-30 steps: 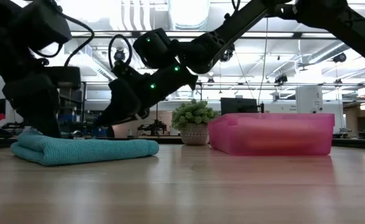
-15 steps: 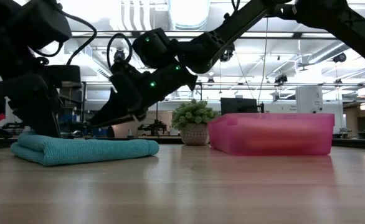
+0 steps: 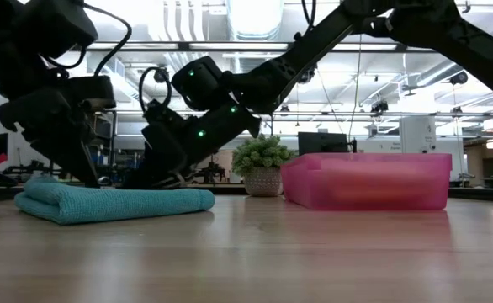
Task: Fold microfiber towels
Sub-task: Fold the blue towel
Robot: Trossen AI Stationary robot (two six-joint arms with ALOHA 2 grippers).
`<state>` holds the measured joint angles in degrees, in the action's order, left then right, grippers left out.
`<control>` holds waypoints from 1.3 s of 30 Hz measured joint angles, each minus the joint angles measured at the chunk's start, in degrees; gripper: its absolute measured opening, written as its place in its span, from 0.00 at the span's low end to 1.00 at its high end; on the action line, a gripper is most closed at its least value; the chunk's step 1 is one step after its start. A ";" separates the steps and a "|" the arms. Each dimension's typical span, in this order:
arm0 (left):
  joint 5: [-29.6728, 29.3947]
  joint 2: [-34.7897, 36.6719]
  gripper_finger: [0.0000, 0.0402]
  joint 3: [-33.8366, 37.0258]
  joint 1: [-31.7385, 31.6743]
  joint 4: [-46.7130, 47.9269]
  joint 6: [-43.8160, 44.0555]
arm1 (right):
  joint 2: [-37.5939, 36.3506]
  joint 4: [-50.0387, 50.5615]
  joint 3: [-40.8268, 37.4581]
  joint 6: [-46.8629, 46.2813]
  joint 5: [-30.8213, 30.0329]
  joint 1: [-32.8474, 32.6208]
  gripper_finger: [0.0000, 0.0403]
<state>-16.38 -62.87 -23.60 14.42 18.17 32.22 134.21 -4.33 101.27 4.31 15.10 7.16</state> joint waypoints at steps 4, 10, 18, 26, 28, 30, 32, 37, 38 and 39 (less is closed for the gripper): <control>-0.05 1.21 0.00 0.00 0.19 -0.08 0.60 | 0.07 1.52 0.08 -0.26 -0.11 0.19 0.40; 1.81 2.27 0.00 0.14 1.22 1.15 6.28 | 0.07 1.51 0.15 0.24 -0.12 0.13 0.33; 1.90 0.87 0.00 0.25 1.28 1.50 6.50 | 0.07 1.38 0.15 1.67 -0.12 0.24 0.16; 1.90 0.24 0.00 0.25 1.28 1.83 6.52 | -0.02 2.49 0.77 2.49 -0.12 0.24 0.02; 1.88 0.24 0.00 0.25 1.26 1.93 6.55 | -0.15 4.29 1.86 3.11 -0.12 0.24 0.02; 1.88 0.24 0.00 0.25 1.26 2.24 6.65 | -0.43 6.78 3.19 4.35 -0.27 0.24 0.02; 1.88 0.24 0.00 0.25 1.26 2.26 6.65 | -0.57 8.93 4.82 5.63 -2.13 0.13 0.02; 1.53 0.29 0.00 0.25 1.26 2.71 6.65 | -0.59 13.55 8.36 10.80 -8.86 -0.38 0.02; 1.51 0.29 0.00 0.25 1.24 2.83 6.71 | -0.59 13.74 8.74 11.62 -9.09 -0.38 0.02; 1.52 0.29 0.00 0.25 1.24 3.01 7.01 | -0.58 14.05 9.17 12.03 -9.11 -0.38 0.02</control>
<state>-14.86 -62.59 -23.35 15.66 21.18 39.23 133.63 9.72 110.44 16.33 5.99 6.79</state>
